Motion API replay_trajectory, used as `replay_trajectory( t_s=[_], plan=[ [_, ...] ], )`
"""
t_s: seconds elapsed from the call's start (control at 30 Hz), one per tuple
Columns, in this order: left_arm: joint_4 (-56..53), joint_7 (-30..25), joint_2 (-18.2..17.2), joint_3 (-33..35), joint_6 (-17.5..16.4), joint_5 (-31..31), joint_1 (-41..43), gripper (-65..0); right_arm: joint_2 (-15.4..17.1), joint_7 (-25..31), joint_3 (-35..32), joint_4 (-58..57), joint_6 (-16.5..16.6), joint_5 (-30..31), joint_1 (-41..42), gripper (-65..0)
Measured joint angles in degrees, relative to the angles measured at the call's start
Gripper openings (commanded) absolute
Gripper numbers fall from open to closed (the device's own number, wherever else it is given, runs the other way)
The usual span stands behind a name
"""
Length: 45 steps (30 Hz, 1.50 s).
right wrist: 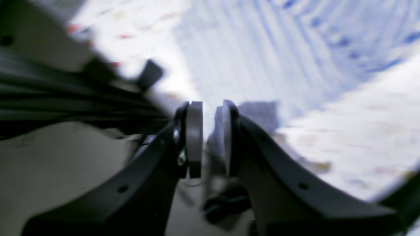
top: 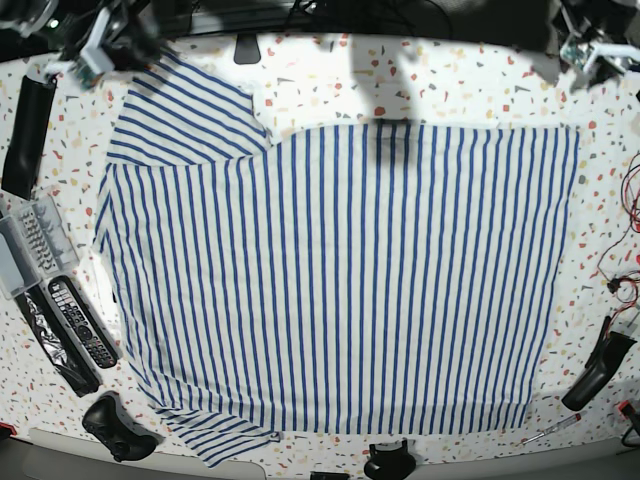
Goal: Layout the t-shirt on the table in an organized manner, then fold the t-shirt properly
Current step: 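Move both grippers down to the shirt's shoulder corners and grasp them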
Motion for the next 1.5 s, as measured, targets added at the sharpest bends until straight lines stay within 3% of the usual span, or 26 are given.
replay_trajectory(
  t_s=[0.13, 0.27, 0.43, 0.47, 0.57, 0.63, 0.9, 1.0, 1.27, 1.5],
  plan=[
    [-1.18, 0.0, -3.93, 0.11, -0.94, 3.15, -4.07, -43.4, 0.0, 0.13, 3.74, 0.35, 0.02, 0.11, 2.36, -54.3],
    [-4.28, -3.43, -9.64, 0.79, -6.93, 3.37, -7.02, -43.4, -0.24, -0.04, 4.24, 0.39, 0.02, 0.07, 3.82, -54.3],
    [-11.43, -4.5, -15.37, 8.68, -8.46, 7.28, -11.28, -43.4, -1.57, -0.04, 4.26, 0.39, 0.0, 0.13, 6.4, -54.3],
    [-12.55, -4.15, -15.47, 10.56, -7.5, 9.14, -12.52, -43.4, -1.73, -0.17, 4.24, 0.39, 0.02, 0.09, 6.78, -54.3],
    [-14.56, -2.82, -15.28, 15.74, 0.24, 14.27, -15.65, -43.4, -1.73, -0.26, 4.2, 0.39, 0.02, 0.13, 8.87, -54.3],
    [-15.21, -1.38, -15.26, 17.94, 2.38, 15.1, -17.9, -43.4, -1.68, -0.26, 4.24, 0.39, 0.0, -0.13, 10.91, -54.3],
    [-20.26, -1.55, -17.79, 23.39, 2.03, 16.48, -19.82, -43.4, -1.68, -2.45, 4.24, 0.39, 0.02, 0.07, 14.21, -54.3],
    [-21.4, -4.59, -17.86, 23.56, 2.25, 16.48, -20.44, -43.4, -1.73, -2.45, 4.24, 0.39, 0.02, 0.07, 14.21, -54.3],
    [-23.26, -5.79, -17.31, 24.04, 1.99, 14.01, -25.57, -43.4, -1.7, -3.26, 4.24, 0.42, 0.04, 0.07, 14.21, -54.3],
    [-29.18, -6.14, -17.44, 29.49, 2.91, 14.25, -31.58, -43.4, -1.7, -3.54, 4.24, 0.39, 0.02, 0.07, 14.21, -54.3]
  ],
)
